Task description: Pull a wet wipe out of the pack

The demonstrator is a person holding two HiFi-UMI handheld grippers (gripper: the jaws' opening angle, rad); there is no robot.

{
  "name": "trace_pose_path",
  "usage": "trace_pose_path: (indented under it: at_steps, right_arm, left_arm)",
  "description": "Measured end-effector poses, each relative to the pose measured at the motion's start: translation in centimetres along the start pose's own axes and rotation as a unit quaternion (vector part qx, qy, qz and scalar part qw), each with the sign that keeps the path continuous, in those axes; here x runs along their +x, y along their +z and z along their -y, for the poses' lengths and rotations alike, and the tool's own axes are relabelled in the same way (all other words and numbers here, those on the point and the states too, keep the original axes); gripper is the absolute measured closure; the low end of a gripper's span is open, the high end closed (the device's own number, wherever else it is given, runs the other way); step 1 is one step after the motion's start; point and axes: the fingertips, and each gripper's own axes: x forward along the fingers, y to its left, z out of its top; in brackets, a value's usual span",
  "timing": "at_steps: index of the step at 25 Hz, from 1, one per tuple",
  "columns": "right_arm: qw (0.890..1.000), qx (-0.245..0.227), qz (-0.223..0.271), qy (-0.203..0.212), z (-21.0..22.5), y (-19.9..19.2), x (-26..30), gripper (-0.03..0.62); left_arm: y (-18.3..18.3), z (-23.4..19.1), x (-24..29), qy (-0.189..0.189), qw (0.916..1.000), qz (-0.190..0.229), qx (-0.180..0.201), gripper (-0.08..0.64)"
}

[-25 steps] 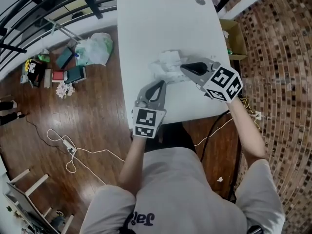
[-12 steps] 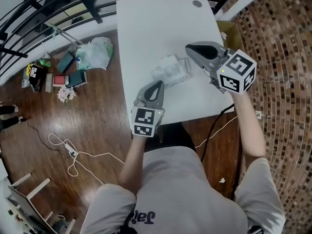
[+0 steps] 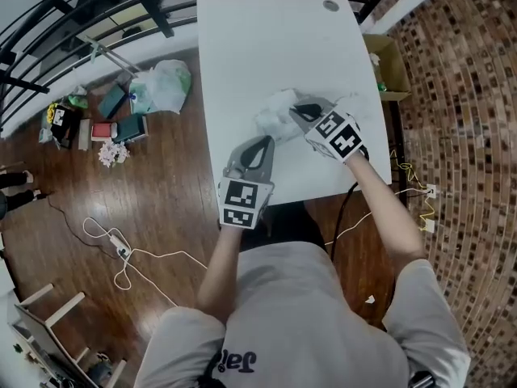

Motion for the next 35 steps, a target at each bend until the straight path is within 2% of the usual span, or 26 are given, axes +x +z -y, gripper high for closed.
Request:
trace_pose_path:
  at_steps: [2, 4, 6, 9, 10, 12, 13, 15, 17, 21, 24, 26, 30, 32, 33, 35]
  right_arm:
    - [0.998, 0.049, 0.043, 0.013, -0.2, 1.9, -2.1, 0.601]
    - [0.994, 0.072, 0.081, 0.022, -0.5, 3.6, -3.8, 0.601]
    - [0.991, 0.085, 0.095, 0.031, -0.6, 4.2, -3.9, 0.601]
    - [0.991, 0.08, 0.098, 0.036, -0.9, 4.8, -3.9, 0.601]
    - [0.989, 0.093, 0.109, 0.045, -1.0, 5.3, -4.2, 0.601]
    - [0.976, 0.127, 0.161, 0.066, -1.3, 8.1, -6.1, 0.601]
    - [0.972, 0.126, 0.189, 0.062, -1.1, 10.0, -7.5, 0.601]
    - [0.974, 0.097, 0.201, 0.03, 0.6, 12.2, -8.9, 0.601]
    - [0.974, 0.106, 0.199, 0.021, 2.2, 12.0, -9.6, 0.601]
    - [0.963, 0.134, 0.232, -0.008, 5.1, 10.9, -13.3, 0.6]
    - [0.961, 0.125, 0.239, -0.061, 7.8, 9.4, -16.1, 0.6]
    - [0.962, 0.117, 0.222, -0.112, 10.0, 7.2, -17.4, 0.6]
    - [0.959, 0.126, 0.139, -0.213, 14.5, -0.9, -16.9, 0.599]
    - [0.955, 0.144, 0.093, -0.24, 15.9, -5.7, -15.4, 0.598]
    - [0.955, 0.156, 0.069, -0.243, 16.3, -7.9, -14.4, 0.582]
    - [0.955, 0.182, 0.027, -0.234, 16.3, -11.9, -12.5, 0.428]
  left_arm:
    - [-0.1, 0.0, -0.1, 0.002, 1.0, -0.001, 0.0, 0.543]
    - [-0.4, -0.2, -0.1, 0.004, 1.0, -0.003, -0.002, 0.543]
    - [-0.6, -0.5, -0.2, 0.005, 1.0, -0.005, -0.005, 0.543]
    - [-0.5, -0.4, -0.3, 0.006, 1.0, -0.003, -0.005, 0.543]
    - [-0.4, -0.4, -0.3, 0.006, 1.0, -0.002, -0.004, 0.543]
    - [-0.5, -0.2, -0.3, 0.004, 1.0, -0.002, -0.004, 0.543]
    - [-0.5, -0.1, -0.3, 0.003, 1.0, -0.002, -0.003, 0.543]
    - [-0.3, -0.2, -0.1, 0.002, 1.0, 0.0, -0.004, 0.543]
    - [-0.1, 0.1, -0.4, 0.001, 1.0, 0.001, -0.002, 0.543]
    - [0.7, 0.9, -0.3, -0.008, 0.9999, 0.007, 0.007, 0.543]
    - [0.7, 1.1, -0.2, -0.012, 0.9998, 0.009, 0.009, 0.543]
    - [0.6, 1.5, 0.1, -0.018, 0.9998, 0.007, 0.009, 0.543]
    - [0.2, 2.8, 0.4, -0.034, 0.9994, 0.001, 0.011, 0.543]
    - [0.1, 3.3, 0.5, -0.04, 0.9991, -0.002, 0.015, 0.543]
    - [0.1, 3.4, 0.5, -0.042, 0.999, -0.003, 0.017, 0.543]
    - [0.0, 3.7, 0.4, -0.044, 0.9988, -0.005, 0.02, 0.543]
